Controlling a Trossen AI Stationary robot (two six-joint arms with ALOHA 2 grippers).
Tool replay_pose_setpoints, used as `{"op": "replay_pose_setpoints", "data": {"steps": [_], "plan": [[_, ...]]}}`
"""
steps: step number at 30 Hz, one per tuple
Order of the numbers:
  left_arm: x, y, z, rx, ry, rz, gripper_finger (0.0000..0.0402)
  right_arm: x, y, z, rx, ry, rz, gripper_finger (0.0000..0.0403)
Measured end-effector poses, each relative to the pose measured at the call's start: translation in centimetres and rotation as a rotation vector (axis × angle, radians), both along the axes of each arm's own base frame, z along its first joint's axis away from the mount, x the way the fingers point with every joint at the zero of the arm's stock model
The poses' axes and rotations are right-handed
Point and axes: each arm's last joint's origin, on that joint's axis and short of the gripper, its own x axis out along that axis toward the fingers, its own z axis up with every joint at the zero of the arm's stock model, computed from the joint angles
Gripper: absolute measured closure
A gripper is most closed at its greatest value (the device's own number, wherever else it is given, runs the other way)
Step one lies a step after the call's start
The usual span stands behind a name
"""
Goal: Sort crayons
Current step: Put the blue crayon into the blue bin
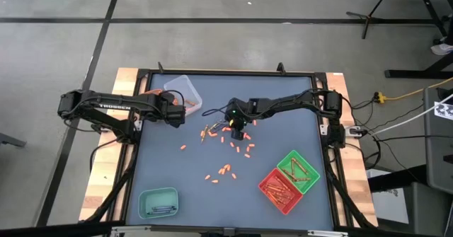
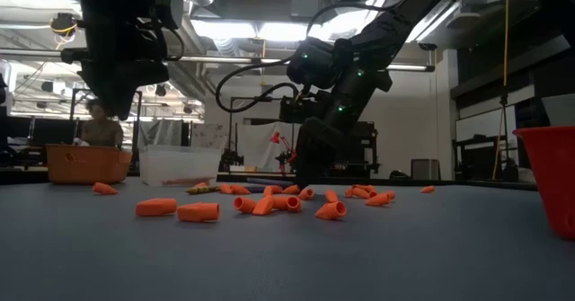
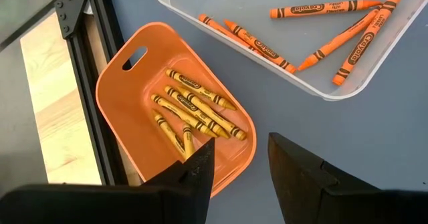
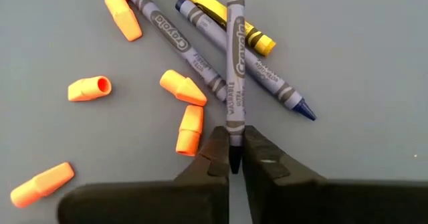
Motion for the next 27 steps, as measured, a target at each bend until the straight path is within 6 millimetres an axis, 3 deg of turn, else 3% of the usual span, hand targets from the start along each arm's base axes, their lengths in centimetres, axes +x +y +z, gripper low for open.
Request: {"op": "replay_pose_setpoints", "data": {"steps": [6, 13, 27], "plan": [[0.4, 0.0, 0.0, 0.004, -0.039, -0.008, 0.028, 0.0, 0.0, 0.0, 0.0, -0.002, 0.0, 0.0381], [1.5, -0.6, 0.1, 0.012, -0.08, -0.152, 0.028, 0.0, 0.0, 0.1, -0.002, -0.005, 0.0, 0.0387], [5.3, -3.0, 1.1, 0.065, -0.27, -0.629, 0.028, -0.1, 0.3, 2.1, 0.063, -0.078, 0.044, 0.0387]]}}
